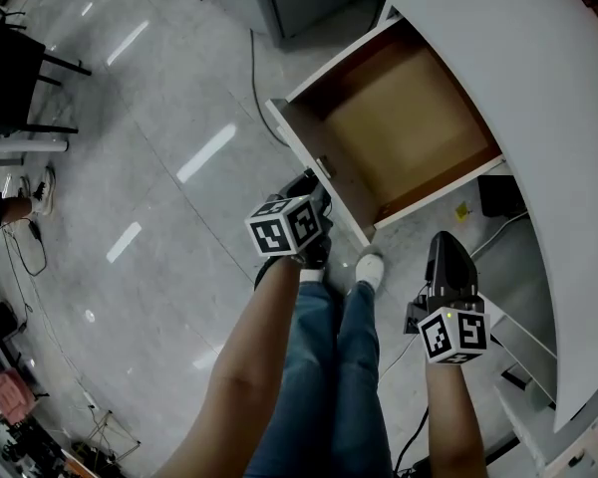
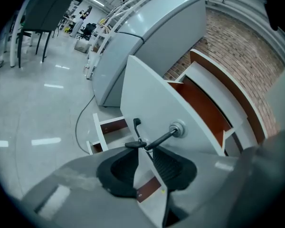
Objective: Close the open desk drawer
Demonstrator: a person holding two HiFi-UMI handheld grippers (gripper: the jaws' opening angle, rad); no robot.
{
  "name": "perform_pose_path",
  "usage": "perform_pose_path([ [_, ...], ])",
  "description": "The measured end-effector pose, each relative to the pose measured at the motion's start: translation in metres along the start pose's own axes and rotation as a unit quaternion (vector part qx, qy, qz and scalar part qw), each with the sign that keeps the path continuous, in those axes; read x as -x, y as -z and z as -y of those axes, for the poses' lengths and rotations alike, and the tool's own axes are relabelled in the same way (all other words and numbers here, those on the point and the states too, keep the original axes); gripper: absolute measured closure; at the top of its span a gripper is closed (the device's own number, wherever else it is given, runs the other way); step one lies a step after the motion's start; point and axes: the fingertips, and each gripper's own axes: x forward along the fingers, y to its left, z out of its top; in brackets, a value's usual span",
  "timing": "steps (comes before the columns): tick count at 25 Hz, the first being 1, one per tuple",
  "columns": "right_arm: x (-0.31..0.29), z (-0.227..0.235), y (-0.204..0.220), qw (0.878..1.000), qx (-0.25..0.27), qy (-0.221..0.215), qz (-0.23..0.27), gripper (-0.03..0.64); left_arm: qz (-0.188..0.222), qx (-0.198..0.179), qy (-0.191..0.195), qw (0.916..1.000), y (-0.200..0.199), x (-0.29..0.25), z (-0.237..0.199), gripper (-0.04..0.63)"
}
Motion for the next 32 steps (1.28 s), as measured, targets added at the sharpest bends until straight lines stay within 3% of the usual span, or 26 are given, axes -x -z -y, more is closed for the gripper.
perform_pose_path([
  [6, -0.008, -0.002, 0.002, 1.0, -0.001, -0.005, -0.005, 0.618, 0.01, 0.051, 0.026, 0.9983, 0.0, -0.009, -0.002, 0.512],
  [8, -0.01, -0.004, 0.003, 1.0, 0.0, -0.007, -0.008, 0.618, 0.016, 0.078, 0.04, 0.996, -0.002, -0.011, 0.001, 0.56],
  [15, -0.008, -0.013, 0.008, 1.0, -0.002, -0.011, -0.018, 0.618, 0.039, 0.18, 0.079, 0.9798, -0.005, -0.008, 0.0, 0.574],
  [20, -0.006, -0.016, 0.009, 1.0, -0.001, -0.015, -0.022, 0.618, 0.042, 0.199, 0.086, 0.9752, -0.004, -0.007, 0.001, 0.577],
  [26, -0.006, -0.017, 0.007, 1.0, 0.0, -0.015, -0.024, 0.618, 0.059, 0.213, 0.123, 0.9676, -0.014, 0.002, 0.012, 0.575],
  [32, -0.002, -0.022, -0.005, 1.0, 0.003, -0.021, -0.021, 0.618, 0.059, 0.201, 0.139, 0.9679, -0.025, 0.013, 0.028, 0.569],
])
